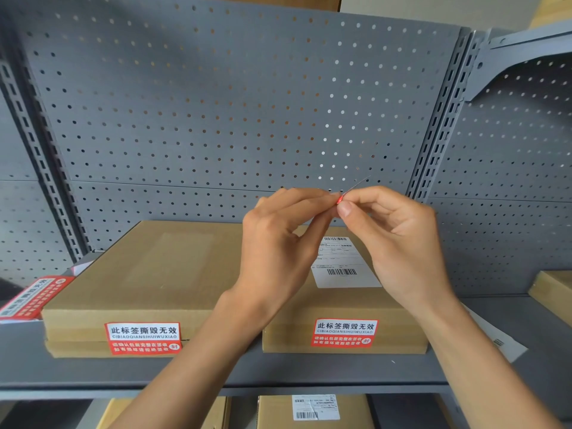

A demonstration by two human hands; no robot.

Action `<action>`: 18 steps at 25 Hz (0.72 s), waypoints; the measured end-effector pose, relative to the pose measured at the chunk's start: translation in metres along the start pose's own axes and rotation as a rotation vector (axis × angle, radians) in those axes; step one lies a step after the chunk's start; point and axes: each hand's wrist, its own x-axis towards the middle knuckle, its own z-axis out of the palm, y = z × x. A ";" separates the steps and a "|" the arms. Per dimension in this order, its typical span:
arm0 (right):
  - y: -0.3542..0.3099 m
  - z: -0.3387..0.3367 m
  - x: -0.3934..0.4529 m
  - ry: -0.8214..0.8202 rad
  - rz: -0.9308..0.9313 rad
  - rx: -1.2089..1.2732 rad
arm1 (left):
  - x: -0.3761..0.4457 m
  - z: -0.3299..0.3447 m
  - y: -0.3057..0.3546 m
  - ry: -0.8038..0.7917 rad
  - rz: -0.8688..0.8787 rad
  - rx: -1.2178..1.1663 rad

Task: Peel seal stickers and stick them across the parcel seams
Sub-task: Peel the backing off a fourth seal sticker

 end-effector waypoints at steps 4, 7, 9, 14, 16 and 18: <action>0.000 0.001 -0.002 0.029 -0.002 -0.032 | -0.002 0.002 -0.002 -0.015 0.096 0.104; 0.001 0.000 -0.003 0.033 -0.006 -0.062 | -0.002 0.000 0.000 -0.079 0.008 0.007; 0.002 -0.002 -0.003 0.031 -0.011 -0.090 | 0.001 -0.004 0.003 -0.159 -0.107 -0.083; 0.003 -0.008 -0.004 -0.006 -0.062 -0.177 | 0.009 -0.010 0.011 -0.255 -0.311 -0.283; 0.002 -0.010 -0.005 -0.028 -0.081 -0.190 | 0.010 -0.010 0.013 -0.278 -0.369 -0.347; 0.001 -0.012 -0.006 -0.033 -0.093 -0.199 | 0.011 -0.011 0.015 -0.287 -0.374 -0.353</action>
